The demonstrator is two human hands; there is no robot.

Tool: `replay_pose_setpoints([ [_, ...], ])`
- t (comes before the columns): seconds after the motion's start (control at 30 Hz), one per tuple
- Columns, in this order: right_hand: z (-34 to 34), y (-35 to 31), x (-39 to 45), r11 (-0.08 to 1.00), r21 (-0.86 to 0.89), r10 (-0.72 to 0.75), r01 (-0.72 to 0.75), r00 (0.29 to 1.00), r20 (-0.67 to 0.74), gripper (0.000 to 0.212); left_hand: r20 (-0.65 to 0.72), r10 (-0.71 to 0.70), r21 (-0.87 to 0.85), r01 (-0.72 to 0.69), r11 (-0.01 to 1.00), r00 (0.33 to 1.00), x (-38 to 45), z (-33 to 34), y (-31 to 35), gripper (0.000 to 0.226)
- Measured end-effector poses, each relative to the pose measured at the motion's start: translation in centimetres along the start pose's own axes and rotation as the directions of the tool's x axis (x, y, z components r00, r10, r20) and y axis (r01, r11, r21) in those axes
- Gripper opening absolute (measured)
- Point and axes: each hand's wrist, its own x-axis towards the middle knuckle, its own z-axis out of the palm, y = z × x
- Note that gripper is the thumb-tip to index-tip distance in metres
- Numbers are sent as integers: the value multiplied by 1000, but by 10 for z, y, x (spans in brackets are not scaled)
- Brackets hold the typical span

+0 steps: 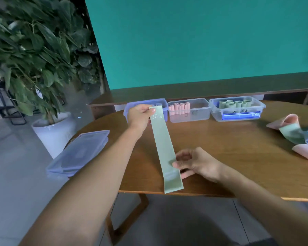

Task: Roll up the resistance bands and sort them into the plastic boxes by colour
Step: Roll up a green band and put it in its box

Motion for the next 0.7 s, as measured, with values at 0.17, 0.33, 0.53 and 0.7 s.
replay_pose_setpoints([
  [0.17,-5,3,13,809,-582,-194,88,973,-123,22,79,-80,38,77,996,994,25,21,-65,9],
  [0.33,-10,15,6,586,-799,-337,133,937,-91,33,129,-73,60,65,996,989,35,35,-99,9],
  [0.53,-7,24,-16,611,-729,-408,309,912,45,38,164,-20,322,-35,946,986,23,27,-100,42],
  [0.7,-9,21,-30,643,-653,-407,401,901,152,28,222,-14,474,-95,875,975,-26,1,-86,33],
])
